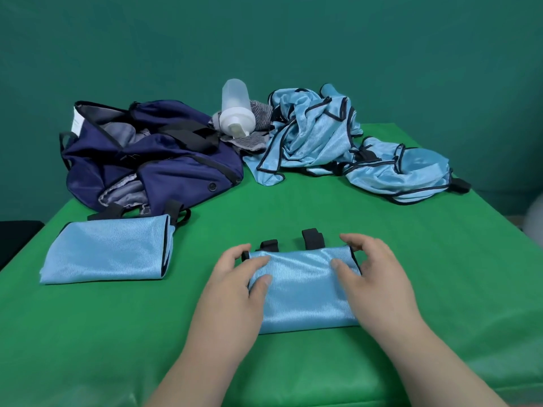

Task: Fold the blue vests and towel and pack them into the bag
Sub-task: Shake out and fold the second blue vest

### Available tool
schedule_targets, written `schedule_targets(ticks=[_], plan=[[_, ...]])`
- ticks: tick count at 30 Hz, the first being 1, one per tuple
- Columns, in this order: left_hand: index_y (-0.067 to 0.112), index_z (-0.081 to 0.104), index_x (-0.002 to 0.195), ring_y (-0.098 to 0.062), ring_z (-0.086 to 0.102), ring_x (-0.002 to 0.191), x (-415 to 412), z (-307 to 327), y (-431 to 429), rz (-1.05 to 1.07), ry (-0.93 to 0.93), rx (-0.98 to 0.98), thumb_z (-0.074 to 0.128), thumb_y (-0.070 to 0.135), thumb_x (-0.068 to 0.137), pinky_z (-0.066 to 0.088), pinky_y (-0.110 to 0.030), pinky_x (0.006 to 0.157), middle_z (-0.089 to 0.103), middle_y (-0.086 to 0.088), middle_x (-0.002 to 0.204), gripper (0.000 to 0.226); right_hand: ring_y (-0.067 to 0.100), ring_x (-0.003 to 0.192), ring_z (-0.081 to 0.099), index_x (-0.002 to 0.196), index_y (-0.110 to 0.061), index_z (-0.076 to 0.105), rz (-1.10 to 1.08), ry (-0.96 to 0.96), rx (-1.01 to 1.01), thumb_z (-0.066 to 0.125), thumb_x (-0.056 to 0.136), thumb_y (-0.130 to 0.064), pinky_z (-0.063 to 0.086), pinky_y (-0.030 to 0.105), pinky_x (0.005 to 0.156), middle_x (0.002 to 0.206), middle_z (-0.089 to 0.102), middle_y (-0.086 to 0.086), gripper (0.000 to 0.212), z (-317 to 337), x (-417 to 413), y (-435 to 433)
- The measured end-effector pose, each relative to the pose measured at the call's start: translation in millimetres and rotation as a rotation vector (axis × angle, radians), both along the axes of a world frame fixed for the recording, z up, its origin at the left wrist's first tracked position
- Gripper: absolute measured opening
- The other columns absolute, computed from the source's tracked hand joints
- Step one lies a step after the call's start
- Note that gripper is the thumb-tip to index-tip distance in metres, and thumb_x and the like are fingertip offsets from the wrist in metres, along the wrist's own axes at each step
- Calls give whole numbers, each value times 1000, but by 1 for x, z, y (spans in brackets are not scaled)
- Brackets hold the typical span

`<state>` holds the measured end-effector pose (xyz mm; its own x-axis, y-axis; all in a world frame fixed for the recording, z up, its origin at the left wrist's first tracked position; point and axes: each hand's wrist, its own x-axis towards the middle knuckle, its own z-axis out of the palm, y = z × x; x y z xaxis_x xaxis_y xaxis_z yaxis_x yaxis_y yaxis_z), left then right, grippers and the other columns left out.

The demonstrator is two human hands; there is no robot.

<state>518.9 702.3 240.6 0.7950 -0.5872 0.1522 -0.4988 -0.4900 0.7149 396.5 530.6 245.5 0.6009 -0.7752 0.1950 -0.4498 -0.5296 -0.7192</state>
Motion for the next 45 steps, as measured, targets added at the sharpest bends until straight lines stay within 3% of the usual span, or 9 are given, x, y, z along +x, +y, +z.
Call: schedule_targets(ticks=[5,8,11,14,17,26,32,37,45], plan=[[38,67,119,-10,26,134,-1,-1,3,33,-193,49,54,45,95,27,-36,113,37,13,149,28,3,73,53,121,-35,59,-9,-1,-29,64,90,-39,44,24,63,107,41,-25,32,1,-2,-2],[36,66,117,-11,19,144,-6,-1,2,-63,-332,22,47,46,90,15,-34,115,36,10,152,35,6,96,52,120,-32,64,7,-50,-144,63,91,-42,48,36,92,117,45,-19,31,3,-5,2],[35,60,123,-11,22,148,-11,-8,-3,-224,-430,118,43,44,92,10,-40,118,40,10,153,37,14,131,44,123,-27,65,187,7,-354,49,94,-41,32,46,114,131,54,-10,36,3,-6,14],[33,47,140,-6,18,149,-10,-18,-6,-261,-433,269,32,46,97,6,-45,121,36,16,156,47,11,150,22,139,-33,49,396,290,-418,25,96,-49,5,51,123,150,44,-16,52,0,-2,26],[30,32,153,-4,8,150,-9,-18,-3,-279,-417,392,20,50,100,6,-48,118,21,17,162,58,4,151,-11,157,-37,12,430,552,-378,-2,89,-67,-12,50,121,165,3,-19,75,1,-3,23],[33,-14,155,-2,-36,141,-10,3,11,-195,-302,528,-18,63,75,-17,-44,120,-32,18,157,85,1,143,-33,157,-39,-9,374,566,-268,-8,85,-73,-14,47,122,161,-23,-21,79,8,-18,9],[41,6,156,-5,-34,143,-17,-2,3,-252,-320,436,-9,64,84,-17,-41,119,-25,15,161,77,5,143,-35,157,-41,-1,468,564,-362,-9,88,-68,-15,49,121,162,-22,-19,75,9,-12,25],[49,-13,151,-13,-22,150,-10,-5,7,-144,-254,516,-20,63,77,-8,-46,122,-24,9,163,76,6,147,-28,154,-51,-3,368,567,-197,-6,80,-72,-12,45,122,163,-21,-14,77,6,-14,11],[50,1,153,-7,7,148,-3,6,14,-177,-163,518,-1,59,87,-3,-44,124,32,18,145,67,2,152,-4,154,-52,10,345,516,-129,24,105,-46,-10,45,123,165,20,-6,51,5,-19,2]])
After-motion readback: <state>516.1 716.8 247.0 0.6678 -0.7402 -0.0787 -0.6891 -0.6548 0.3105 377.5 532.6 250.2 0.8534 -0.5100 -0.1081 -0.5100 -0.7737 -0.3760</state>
